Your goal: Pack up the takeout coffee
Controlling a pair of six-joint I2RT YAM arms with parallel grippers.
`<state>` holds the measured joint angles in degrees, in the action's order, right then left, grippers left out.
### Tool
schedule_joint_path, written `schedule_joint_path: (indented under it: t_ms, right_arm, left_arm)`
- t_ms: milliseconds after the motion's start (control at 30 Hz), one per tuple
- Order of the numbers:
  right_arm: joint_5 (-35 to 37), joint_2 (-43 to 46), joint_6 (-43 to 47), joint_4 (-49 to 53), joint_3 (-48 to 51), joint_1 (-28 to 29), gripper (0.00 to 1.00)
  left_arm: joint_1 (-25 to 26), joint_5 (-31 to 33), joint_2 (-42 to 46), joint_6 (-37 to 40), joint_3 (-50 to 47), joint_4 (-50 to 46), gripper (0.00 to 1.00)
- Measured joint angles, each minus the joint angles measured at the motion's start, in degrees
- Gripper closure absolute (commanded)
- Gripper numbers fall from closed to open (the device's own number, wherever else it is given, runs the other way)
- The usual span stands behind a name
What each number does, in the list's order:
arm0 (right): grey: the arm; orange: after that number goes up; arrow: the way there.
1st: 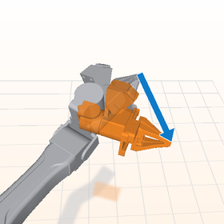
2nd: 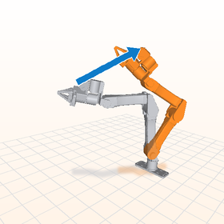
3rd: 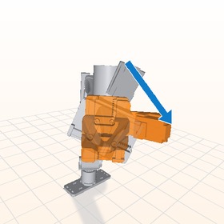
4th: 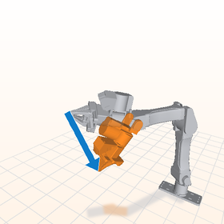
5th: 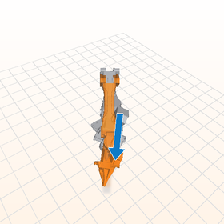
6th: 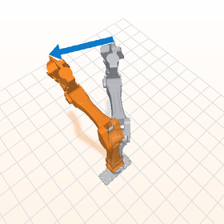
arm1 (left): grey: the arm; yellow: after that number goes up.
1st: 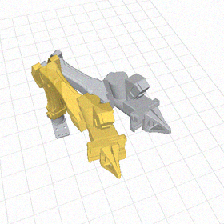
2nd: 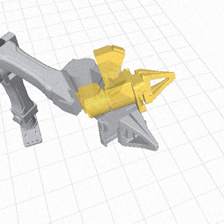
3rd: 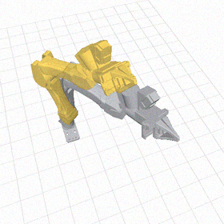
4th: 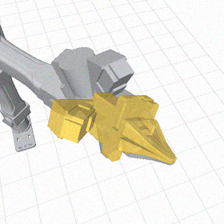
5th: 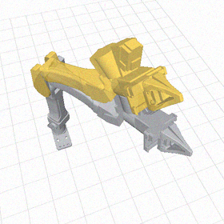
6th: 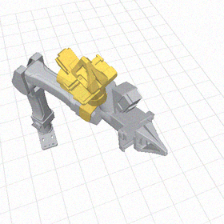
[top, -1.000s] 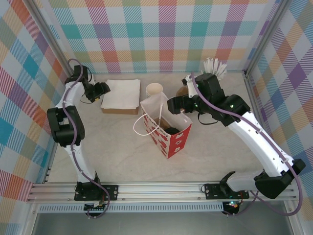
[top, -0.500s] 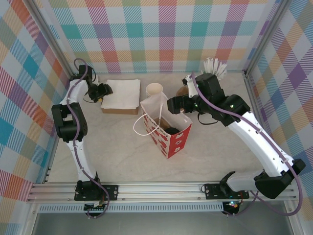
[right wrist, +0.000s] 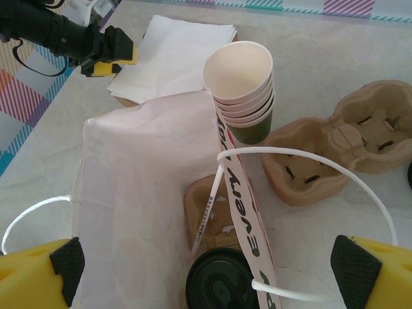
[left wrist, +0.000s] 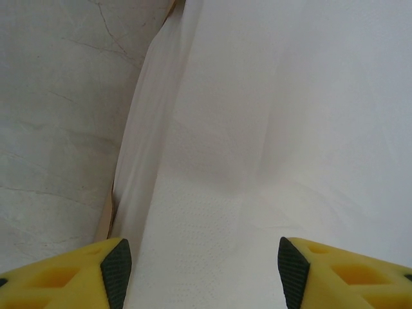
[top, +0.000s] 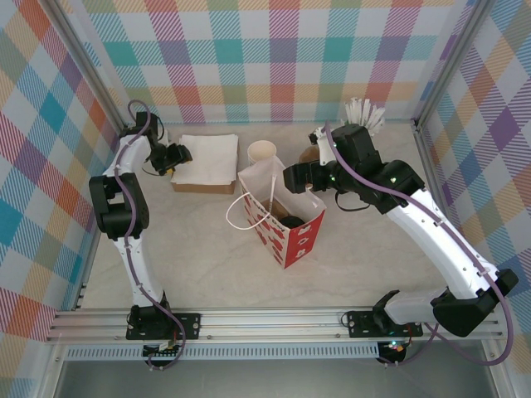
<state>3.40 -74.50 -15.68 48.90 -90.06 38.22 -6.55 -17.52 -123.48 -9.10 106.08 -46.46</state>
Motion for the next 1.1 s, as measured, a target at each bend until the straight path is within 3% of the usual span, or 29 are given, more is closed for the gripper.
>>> schedule_joint_path:
  t_ms: [200, 433, 1100]
  right_arm:
    - [-0.3, 0.0, -0.1, 0.0, 0.0, 0.0, 0.0]
    - [-0.5, 0.0, -0.2, 0.0, 0.0, 0.0, 0.0]
    - [-0.9, -1.9, -0.2, 0.0, 0.0, 0.0, 0.0]
  left_arm:
    - [0.0, 1.3, -0.3, 1.0, 1.0, -0.2, 0.36]
    - [0.1, 1.3, -1.1, 1.3, 1.0, -0.2, 0.43]
    - [0.1, 0.6, -1.7, 2.6, 1.0, -0.1, 0.9]
